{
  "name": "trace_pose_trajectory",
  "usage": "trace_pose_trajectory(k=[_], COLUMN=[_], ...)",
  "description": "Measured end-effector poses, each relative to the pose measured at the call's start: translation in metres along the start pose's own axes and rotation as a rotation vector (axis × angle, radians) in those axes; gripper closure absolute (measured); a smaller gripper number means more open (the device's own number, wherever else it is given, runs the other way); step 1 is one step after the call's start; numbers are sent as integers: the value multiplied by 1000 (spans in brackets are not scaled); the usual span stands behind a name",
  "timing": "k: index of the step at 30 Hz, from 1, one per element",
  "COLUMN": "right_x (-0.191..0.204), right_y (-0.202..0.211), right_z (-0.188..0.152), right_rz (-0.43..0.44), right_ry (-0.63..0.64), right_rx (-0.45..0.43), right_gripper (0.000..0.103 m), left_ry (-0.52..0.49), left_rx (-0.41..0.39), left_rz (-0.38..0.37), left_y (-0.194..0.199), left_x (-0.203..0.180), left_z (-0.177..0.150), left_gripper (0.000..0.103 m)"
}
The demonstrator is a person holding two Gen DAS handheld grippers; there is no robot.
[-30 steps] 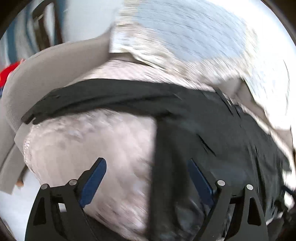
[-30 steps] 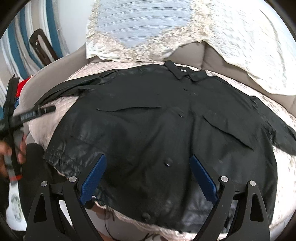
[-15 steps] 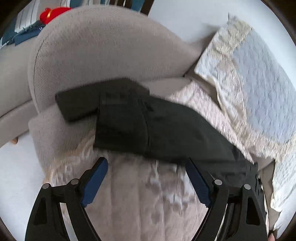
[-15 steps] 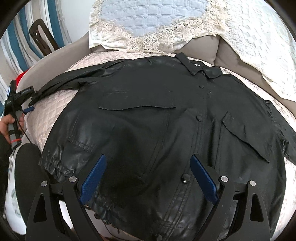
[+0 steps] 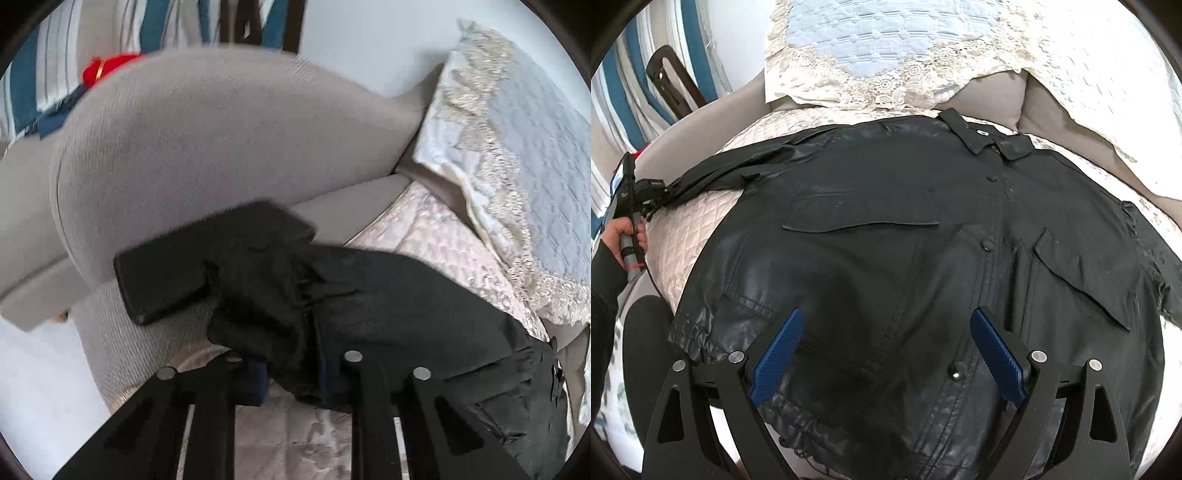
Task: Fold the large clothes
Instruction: 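Grasp the sleeve cuff with the left tool and lift it, then lay the held sleeve across the jacket body with the left tool, then open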
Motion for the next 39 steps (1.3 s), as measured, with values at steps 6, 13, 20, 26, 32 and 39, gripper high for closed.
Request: trace_pose_trajectory(k=[6,13,20,26,32,39], right_x=[-17,-40,-72,-99,-107,-77], right_y=[7,19,29,33,36,17], right_z=[-7,-16,-31,-43,-35,24], right_rz=[11,13,-18,-53,-47,77], right_ry=[-49,-106,-184,-245,-250,-159], right_rx=[-25,-57,-57,-54,-73,-108], right_gripper=[11,11,11,11,11,11], left_ry=[-121,-329,-589,-757,-766,-683], left_rx=[-131,-228,-127,58,171,10], left_rz=[-92,-280,-427,-429,-494,-480], left_y=[65,134,123,64,58,98], left_x=[-51,-168,-308,-379,-372,-300], left_z=[19,5,-84,-171,-191,-103], left_gripper=[89,96,103,103,103,85])
Point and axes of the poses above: each gripper's, at about its wrist camera, not at the fingertips, and y roughly against the way its jaws point, x to its left, z to its top, the point moved 1 cm from there along -y, roughly the way its jaws point, and after that the axes turned 6 degrees about x, right-handed, at the moved point
